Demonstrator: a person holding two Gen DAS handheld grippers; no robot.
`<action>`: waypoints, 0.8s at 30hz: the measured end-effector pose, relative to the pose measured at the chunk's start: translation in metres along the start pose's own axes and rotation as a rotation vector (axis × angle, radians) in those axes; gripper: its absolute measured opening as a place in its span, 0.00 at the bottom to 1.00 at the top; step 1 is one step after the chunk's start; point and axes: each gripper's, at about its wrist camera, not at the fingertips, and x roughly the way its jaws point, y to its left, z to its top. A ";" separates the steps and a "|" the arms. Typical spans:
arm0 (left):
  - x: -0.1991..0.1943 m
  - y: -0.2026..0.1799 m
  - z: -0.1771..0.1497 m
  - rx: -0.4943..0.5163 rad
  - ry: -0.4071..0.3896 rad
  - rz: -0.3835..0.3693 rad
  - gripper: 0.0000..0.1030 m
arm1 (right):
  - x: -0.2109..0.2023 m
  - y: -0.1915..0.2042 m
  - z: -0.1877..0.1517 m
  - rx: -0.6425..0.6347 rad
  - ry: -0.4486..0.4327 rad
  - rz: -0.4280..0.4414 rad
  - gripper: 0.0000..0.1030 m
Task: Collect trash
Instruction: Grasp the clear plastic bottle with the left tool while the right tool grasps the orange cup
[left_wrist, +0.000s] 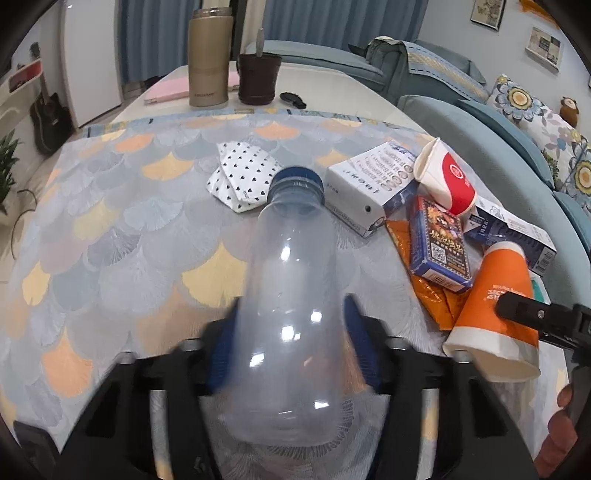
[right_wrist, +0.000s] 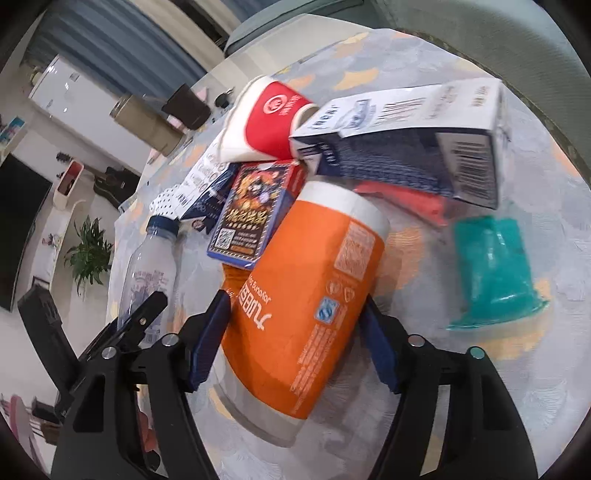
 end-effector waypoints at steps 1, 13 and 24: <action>-0.001 0.001 -0.001 -0.007 -0.006 -0.005 0.44 | -0.003 0.004 -0.002 -0.026 -0.007 -0.006 0.60; -0.066 -0.028 -0.012 -0.059 -0.152 -0.180 0.43 | -0.069 0.025 -0.028 -0.236 -0.152 -0.039 0.46; -0.131 -0.114 0.007 0.041 -0.274 -0.344 0.43 | -0.182 0.000 -0.034 -0.254 -0.392 -0.088 0.46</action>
